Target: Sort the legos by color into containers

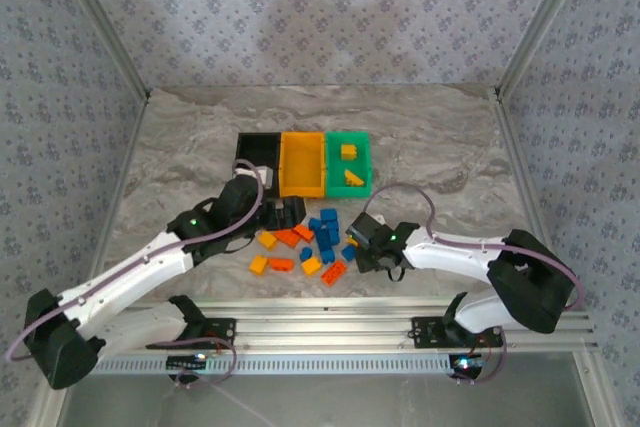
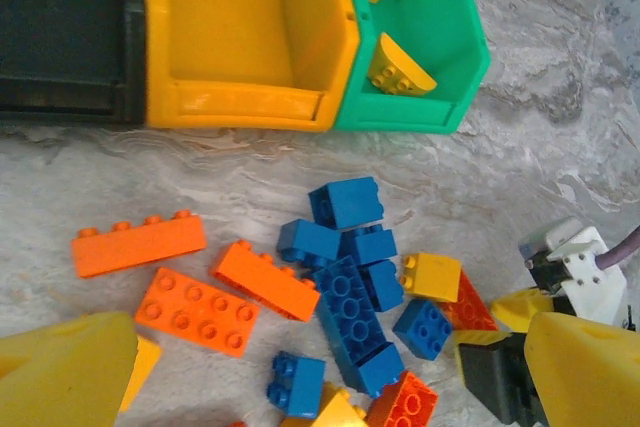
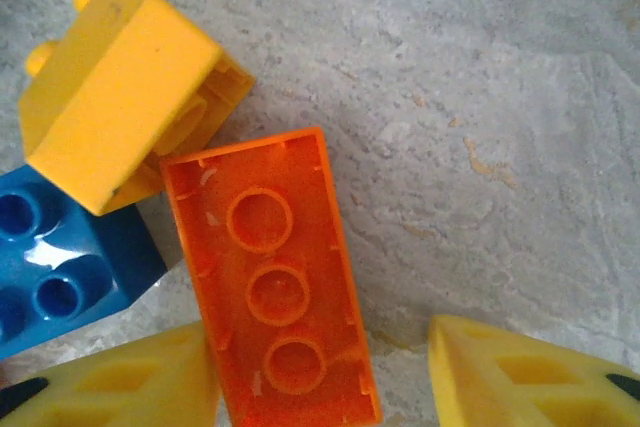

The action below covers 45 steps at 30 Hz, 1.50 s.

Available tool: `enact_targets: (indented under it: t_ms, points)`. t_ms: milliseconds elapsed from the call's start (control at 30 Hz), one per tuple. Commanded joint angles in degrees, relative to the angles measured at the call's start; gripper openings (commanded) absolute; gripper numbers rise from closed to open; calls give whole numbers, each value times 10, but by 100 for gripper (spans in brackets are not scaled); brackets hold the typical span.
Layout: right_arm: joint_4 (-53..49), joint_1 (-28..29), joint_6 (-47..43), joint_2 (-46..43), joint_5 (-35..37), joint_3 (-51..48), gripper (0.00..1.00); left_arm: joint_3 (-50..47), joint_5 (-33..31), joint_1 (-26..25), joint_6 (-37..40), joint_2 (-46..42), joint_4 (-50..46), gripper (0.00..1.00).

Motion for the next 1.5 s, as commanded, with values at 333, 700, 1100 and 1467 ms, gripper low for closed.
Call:
enact_targets:
  t_ms: [333, 700, 1100, 1467]
  points:
    - [-20, -17, -13, -35, -9, 6, 36, -21, -35, 20, -2, -52, -58, 100]
    - [-88, -18, -77, -63, -2, 168, 36, -47, -58, 32, -6, -102, -93, 99]
    - [-31, -61, -86, 261, -37, 504, 37, -89, -57, 38, -26, -162, -135, 99]
    - [-38, -93, -48, 387, -29, 634, 67, -102, -60, 40, -25, -193, -147, 99]
